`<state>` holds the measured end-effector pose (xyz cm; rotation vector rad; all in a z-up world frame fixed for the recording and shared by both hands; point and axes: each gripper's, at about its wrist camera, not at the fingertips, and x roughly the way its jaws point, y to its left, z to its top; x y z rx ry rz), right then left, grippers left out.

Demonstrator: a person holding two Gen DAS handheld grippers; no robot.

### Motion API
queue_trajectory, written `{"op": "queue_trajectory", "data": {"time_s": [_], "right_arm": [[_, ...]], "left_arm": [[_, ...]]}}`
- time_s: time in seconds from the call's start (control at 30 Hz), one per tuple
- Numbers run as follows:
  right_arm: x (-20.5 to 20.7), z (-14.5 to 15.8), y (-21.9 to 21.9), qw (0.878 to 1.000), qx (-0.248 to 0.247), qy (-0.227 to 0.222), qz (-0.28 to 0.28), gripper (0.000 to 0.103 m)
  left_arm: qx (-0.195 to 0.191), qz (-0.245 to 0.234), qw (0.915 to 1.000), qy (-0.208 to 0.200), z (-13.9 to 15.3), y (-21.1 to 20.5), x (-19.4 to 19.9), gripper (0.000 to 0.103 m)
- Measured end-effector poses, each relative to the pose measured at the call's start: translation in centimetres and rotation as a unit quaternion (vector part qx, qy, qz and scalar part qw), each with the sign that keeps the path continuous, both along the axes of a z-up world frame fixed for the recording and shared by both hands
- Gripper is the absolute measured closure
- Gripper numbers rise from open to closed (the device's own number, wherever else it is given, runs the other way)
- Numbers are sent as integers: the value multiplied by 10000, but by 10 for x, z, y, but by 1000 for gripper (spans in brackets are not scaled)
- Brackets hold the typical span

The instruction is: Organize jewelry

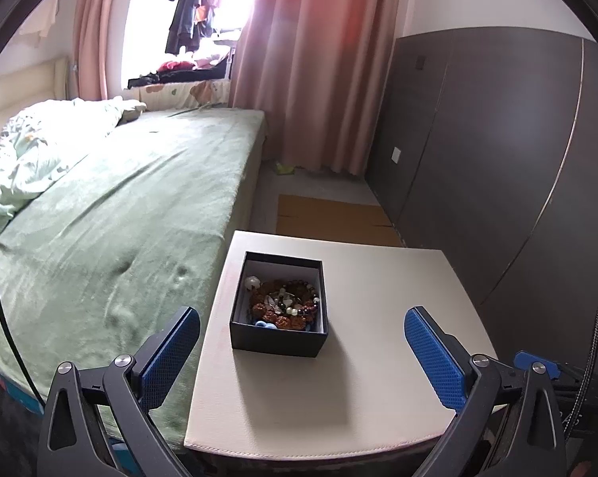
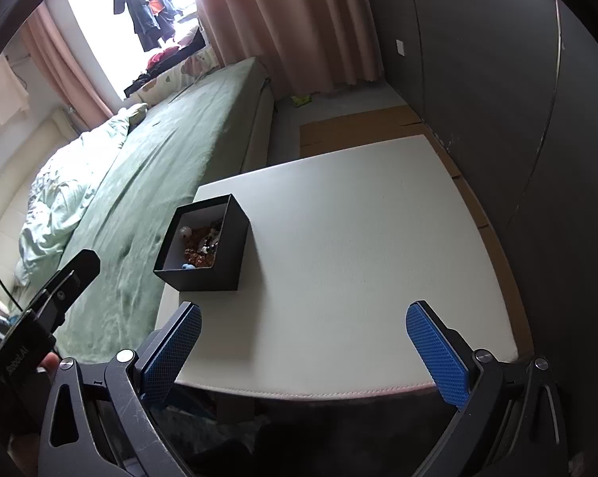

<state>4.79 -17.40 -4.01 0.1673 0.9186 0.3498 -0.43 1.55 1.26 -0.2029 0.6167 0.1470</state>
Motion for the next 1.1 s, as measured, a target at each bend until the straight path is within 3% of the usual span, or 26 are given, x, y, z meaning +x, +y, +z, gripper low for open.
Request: {"op": "queue_trajectory", "data": {"time_s": [1.1], "right_arm": [[-3,3,-2,9999,-65,-91,-121,0]], "left_arm": [[33,111,9999,-5,0,4,-2,0]]}}
